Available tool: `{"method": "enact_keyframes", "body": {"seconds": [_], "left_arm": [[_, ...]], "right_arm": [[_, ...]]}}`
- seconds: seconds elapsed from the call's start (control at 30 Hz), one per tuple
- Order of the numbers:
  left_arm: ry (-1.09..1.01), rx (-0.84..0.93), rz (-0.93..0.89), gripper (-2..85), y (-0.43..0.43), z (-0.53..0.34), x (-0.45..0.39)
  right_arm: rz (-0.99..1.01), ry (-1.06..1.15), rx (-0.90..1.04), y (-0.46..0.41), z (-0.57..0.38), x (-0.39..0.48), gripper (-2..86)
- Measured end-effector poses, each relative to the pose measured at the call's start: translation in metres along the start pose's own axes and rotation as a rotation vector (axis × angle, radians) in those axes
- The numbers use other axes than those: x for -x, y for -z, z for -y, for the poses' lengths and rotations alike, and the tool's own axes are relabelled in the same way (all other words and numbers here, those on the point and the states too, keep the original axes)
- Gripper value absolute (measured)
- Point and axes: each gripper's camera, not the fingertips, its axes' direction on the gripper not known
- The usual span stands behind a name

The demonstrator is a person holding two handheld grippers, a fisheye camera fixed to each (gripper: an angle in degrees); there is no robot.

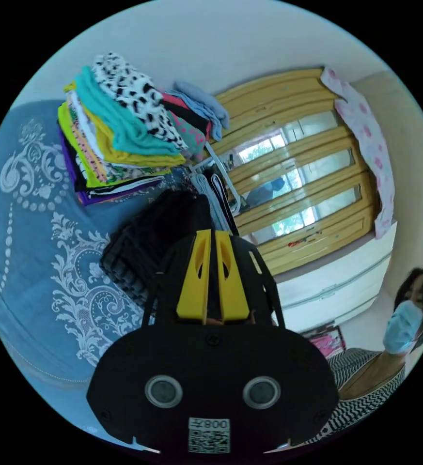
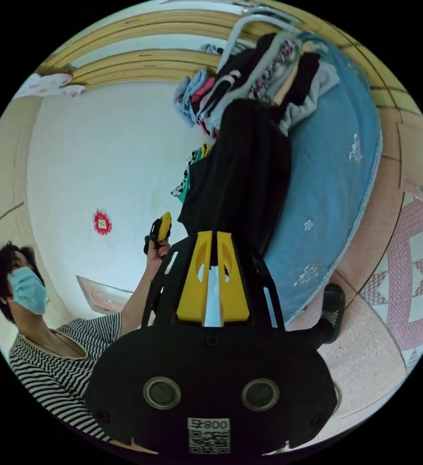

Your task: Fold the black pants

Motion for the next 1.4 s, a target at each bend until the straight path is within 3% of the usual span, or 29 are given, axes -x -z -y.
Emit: {"method": "enact_keyframes", "body": {"seconds": [0.1,0.2,0.37,0.67,0.87,1.0,1.2,1.3,1.4], "left_arm": [[-0.121,0.119,0.128,0.7,-0.06,0.001,-0.019],[-0.203,0.235,0.387,0.3,-0.12,-0.004,-0.021],[-0.269,0.247,0.485,0.0,-0.176,-0.022,-0.017],[-0.446,0.3,0.577,0.0,-0.238,-0.044,-0.023],[-0.479,0.324,0.662,0.1,-0.267,-0.05,-0.026],[-0.445,0.32,0.617,0.1,-0.265,-0.054,-0.023],[-0.374,0.252,0.541,0.1,-0.237,-0.065,-0.035],[-0.413,0.197,0.583,0.1,-0.221,-0.078,-0.05],[-0.426,0.253,0.685,0.1,-0.227,-0.085,-0.048]], "right_arm": [[-0.081,0.128,-0.048,-0.002,0.02,0.031,0.3],[-0.192,0.334,-0.002,-0.047,0.059,0.087,0.1],[-0.389,0.596,0.205,-0.212,0.142,0.151,0.0],[-0.692,0.57,0.341,-0.434,0.239,0.12,0.0],[-0.731,0.564,0.373,-0.503,0.253,0.099,0.0],[-0.7,0.571,0.38,-0.506,0.258,0.098,0.0],[-0.502,0.679,0.326,-0.416,0.222,0.117,0.0],[-0.529,0.723,0.367,-0.38,0.166,0.099,0.0],[-0.607,0.676,0.404,-0.372,0.114,0.052,0.0]]}}
